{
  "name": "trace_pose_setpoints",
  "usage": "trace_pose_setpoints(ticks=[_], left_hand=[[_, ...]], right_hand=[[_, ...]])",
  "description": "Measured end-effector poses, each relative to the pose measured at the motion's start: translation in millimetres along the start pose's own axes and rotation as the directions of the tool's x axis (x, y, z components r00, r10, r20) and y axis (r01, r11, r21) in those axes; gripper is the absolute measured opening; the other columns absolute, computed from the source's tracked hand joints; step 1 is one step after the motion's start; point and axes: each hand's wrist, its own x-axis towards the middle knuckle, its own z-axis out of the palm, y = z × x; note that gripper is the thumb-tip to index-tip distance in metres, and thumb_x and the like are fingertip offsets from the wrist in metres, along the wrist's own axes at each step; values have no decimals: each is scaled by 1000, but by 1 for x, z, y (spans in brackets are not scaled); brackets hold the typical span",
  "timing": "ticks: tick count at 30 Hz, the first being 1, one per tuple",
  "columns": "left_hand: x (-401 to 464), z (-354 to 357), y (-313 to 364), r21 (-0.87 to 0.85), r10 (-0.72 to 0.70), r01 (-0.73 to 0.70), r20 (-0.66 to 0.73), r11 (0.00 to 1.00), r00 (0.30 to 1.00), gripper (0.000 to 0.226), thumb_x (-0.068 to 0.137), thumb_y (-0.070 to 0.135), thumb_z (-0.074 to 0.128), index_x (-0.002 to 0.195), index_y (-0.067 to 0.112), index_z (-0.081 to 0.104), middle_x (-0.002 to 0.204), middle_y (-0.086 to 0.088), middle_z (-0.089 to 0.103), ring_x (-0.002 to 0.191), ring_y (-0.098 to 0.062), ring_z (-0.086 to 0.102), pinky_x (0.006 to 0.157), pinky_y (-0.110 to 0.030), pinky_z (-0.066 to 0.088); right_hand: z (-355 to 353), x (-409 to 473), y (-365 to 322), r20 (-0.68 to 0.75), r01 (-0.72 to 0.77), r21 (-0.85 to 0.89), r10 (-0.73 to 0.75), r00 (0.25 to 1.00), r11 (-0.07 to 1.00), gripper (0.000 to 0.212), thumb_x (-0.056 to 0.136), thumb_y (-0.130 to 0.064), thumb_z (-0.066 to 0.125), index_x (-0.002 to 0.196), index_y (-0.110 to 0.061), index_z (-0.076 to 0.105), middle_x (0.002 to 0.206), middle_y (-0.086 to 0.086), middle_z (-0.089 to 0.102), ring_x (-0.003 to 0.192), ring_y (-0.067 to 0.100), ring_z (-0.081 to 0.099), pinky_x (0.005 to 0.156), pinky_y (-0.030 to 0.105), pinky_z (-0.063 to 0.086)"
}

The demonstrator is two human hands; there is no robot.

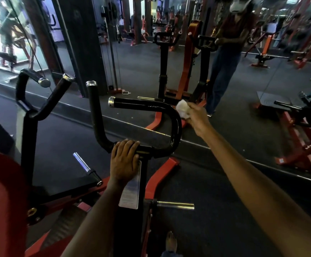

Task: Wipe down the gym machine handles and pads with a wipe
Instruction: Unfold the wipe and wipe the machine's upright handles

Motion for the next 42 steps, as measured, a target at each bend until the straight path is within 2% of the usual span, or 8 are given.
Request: trace_pose_setpoints(ticks=[9,15,20,24,28,31,34,42], left_hand=[[-1,3,-5,-15,13,-13,-4,1000,1000,43,98,31,30,129,13,54,123,-11,61,121,-29,50,108,-46,30],[-1,2,-3,1,-3,3,6,1000,1000,45,94,28,34,126,10,61,122,-10,61,119,-30,52,107,-46,31],[-1,3,-4,-4,3,-3,13,1000,1000,45,96,30,32,127,11,59,124,-10,60,121,-30,50,107,-47,31],[-1,4,-5,-3,-1,1,7,1000,1000,47,99,33,28,127,11,58,123,-11,61,121,-29,50,108,-46,30],[-2,3,-4,2,3,-3,8,1000,1000,44,96,30,32,127,11,57,124,-11,60,121,-30,50,109,-47,29],[-2,2,-3,8,6,-6,3,1000,1000,43,95,28,35,127,10,57,123,-12,60,122,-30,50,109,-47,29],[-2,3,-4,5,8,-8,-9,1000,1000,42,95,28,35,128,11,55,123,-12,60,122,-30,49,109,-46,28],[-1,3,-3,10,22,-22,-28,1000,999,42,95,28,35,126,10,56,122,-12,60,121,-30,49,110,-44,26]], right_hand=[[2,-57,87,217,-228,92,204,955,969,32,86,7,46,104,-3,69,109,26,65,95,29,58,88,38,46],[-1,-14,19,113,-138,244,113,987,960,31,94,4,35,107,-1,62,79,9,59,46,1,51,43,11,38],[6,-41,68,150,-198,195,171,974,961,29,92,-3,42,100,-10,69,97,15,65,88,27,59,74,28,48],[5,-81,98,99,-232,74,225,969,970,24,86,9,51,98,-3,67,79,9,66,70,16,58,60,17,48],[-7,-62,74,-280,223,-326,-319,905,919,28,91,1,51,116,-4,63,109,2,65,98,11,60,78,18,50],[-3,-51,58,-35,574,-476,-666,745,666,43,89,10,51,130,0,52,134,6,51,124,11,47,102,21,43],[8,-64,82,147,621,-479,-641,753,620,49,90,12,45,138,1,43,147,16,36,137,25,35,111,38,33],[12,-115,124,30,594,-474,-662,749,650,48,84,16,53,130,3,49,138,9,46,130,16,44,107,38,38]])
